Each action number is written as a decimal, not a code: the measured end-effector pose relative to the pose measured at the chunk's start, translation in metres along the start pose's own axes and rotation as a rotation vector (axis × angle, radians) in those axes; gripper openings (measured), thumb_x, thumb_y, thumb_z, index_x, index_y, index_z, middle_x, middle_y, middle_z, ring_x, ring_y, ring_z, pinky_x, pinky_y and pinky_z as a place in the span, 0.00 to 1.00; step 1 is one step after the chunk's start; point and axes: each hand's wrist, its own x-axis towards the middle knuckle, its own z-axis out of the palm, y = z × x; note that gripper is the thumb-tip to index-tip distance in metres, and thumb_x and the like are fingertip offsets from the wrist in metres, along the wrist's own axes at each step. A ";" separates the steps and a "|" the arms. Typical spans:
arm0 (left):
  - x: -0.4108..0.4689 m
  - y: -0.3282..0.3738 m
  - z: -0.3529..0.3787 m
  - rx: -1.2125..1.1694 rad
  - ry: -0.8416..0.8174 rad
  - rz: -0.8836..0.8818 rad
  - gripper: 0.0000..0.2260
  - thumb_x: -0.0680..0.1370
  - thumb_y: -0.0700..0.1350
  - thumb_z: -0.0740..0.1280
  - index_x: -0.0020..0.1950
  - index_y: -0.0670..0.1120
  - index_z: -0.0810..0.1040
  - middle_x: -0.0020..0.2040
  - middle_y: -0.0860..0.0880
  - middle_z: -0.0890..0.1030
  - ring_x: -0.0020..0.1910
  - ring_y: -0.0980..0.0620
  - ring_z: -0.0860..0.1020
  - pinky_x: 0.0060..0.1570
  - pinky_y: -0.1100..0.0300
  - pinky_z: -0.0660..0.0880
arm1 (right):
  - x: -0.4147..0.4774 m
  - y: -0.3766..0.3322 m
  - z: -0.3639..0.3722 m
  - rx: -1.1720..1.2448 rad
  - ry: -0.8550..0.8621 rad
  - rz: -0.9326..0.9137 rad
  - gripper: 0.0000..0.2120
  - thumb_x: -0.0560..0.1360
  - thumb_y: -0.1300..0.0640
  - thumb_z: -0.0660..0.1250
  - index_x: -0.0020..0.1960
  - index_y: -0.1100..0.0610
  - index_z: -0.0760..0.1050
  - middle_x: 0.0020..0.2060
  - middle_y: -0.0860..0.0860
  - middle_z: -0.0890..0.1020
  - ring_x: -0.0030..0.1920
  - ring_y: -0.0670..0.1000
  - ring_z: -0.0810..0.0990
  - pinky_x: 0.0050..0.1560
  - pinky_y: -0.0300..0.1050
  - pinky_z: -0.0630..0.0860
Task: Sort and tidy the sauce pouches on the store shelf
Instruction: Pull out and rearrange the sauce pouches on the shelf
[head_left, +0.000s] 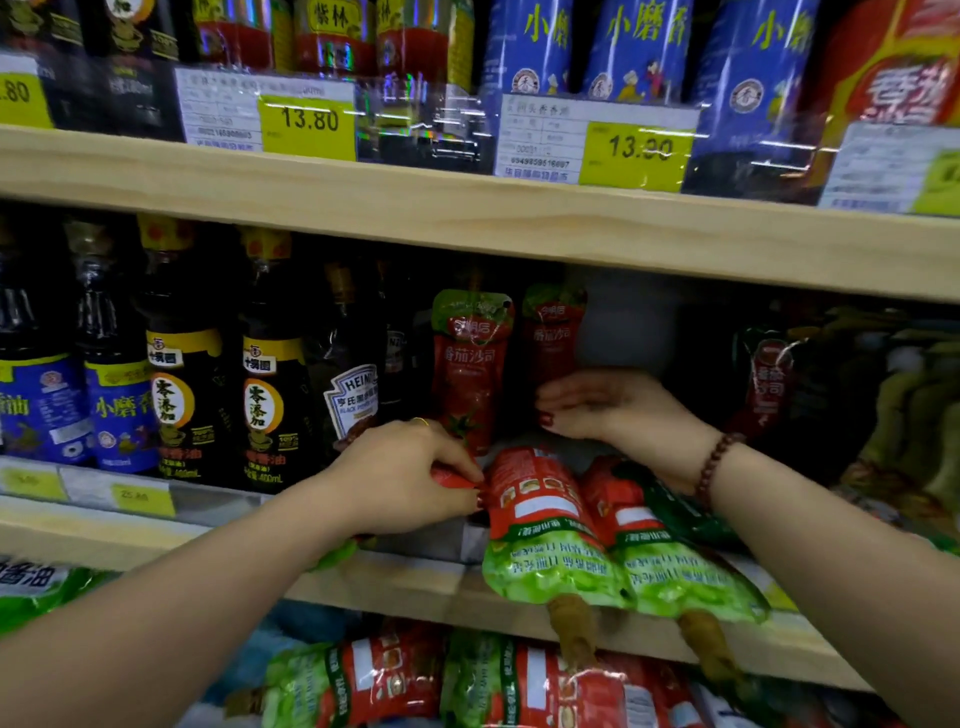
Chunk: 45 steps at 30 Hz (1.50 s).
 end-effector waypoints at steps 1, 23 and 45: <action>0.000 0.000 0.001 0.004 -0.007 0.000 0.12 0.71 0.59 0.67 0.53 0.63 0.80 0.58 0.60 0.76 0.57 0.59 0.73 0.52 0.66 0.66 | -0.009 0.001 -0.002 0.002 0.004 -0.011 0.12 0.67 0.66 0.73 0.46 0.54 0.80 0.47 0.52 0.84 0.47 0.45 0.82 0.47 0.32 0.77; 0.022 0.077 0.009 -0.216 -0.003 -0.030 0.08 0.72 0.51 0.70 0.49 0.53 0.83 0.45 0.59 0.81 0.45 0.63 0.76 0.45 0.69 0.72 | -0.110 0.047 -0.081 -0.589 -0.167 -0.212 0.22 0.74 0.52 0.68 0.65 0.39 0.67 0.67 0.40 0.69 0.66 0.35 0.65 0.67 0.33 0.63; 0.039 0.097 0.006 -0.423 0.200 -0.069 0.04 0.71 0.46 0.70 0.40 0.57 0.81 0.41 0.59 0.81 0.44 0.61 0.77 0.42 0.67 0.71 | -0.110 0.064 -0.089 -0.468 0.543 -0.476 0.12 0.75 0.68 0.64 0.58 0.63 0.77 0.49 0.46 0.78 0.51 0.36 0.75 0.54 0.24 0.68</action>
